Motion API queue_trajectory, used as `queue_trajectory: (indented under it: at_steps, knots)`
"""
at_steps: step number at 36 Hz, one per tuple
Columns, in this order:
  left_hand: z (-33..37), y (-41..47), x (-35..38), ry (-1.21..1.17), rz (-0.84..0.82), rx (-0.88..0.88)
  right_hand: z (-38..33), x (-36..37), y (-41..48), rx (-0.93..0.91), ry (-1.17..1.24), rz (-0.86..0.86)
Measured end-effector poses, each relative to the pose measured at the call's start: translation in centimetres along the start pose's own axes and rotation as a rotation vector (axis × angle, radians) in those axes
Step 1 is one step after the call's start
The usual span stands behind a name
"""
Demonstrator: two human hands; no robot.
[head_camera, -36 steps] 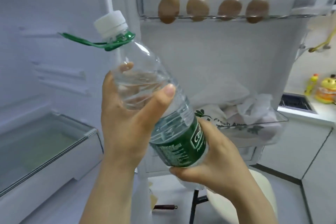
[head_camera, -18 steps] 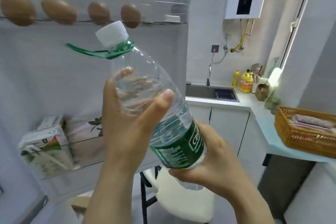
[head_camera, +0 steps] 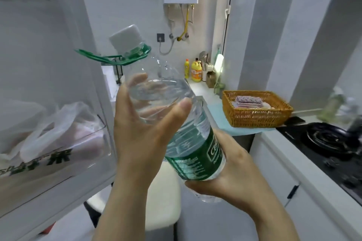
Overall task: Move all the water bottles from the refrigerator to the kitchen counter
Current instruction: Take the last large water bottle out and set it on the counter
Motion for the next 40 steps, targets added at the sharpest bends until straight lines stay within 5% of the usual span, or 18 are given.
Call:
queue_trajectory:
  at_steps: [24,40]
  knots:
    - [-4.7,-0.3,17.3,-0.465,-0.633,-0.206,6.2,-7.7,-6.8,0.691,-0.245,0.454]
    - [2.8,-11.1,30.6,-0.612,-0.888,-0.17,9.6,-18.8,-19.0,0.833,-0.269,0.711]
Point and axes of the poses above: each hand's wrist, its own y-axis towards the middle knuckle, its own x-axis out of the palm, z = x × y, the point moved 4 cm from there along y, towards the middle knuckle
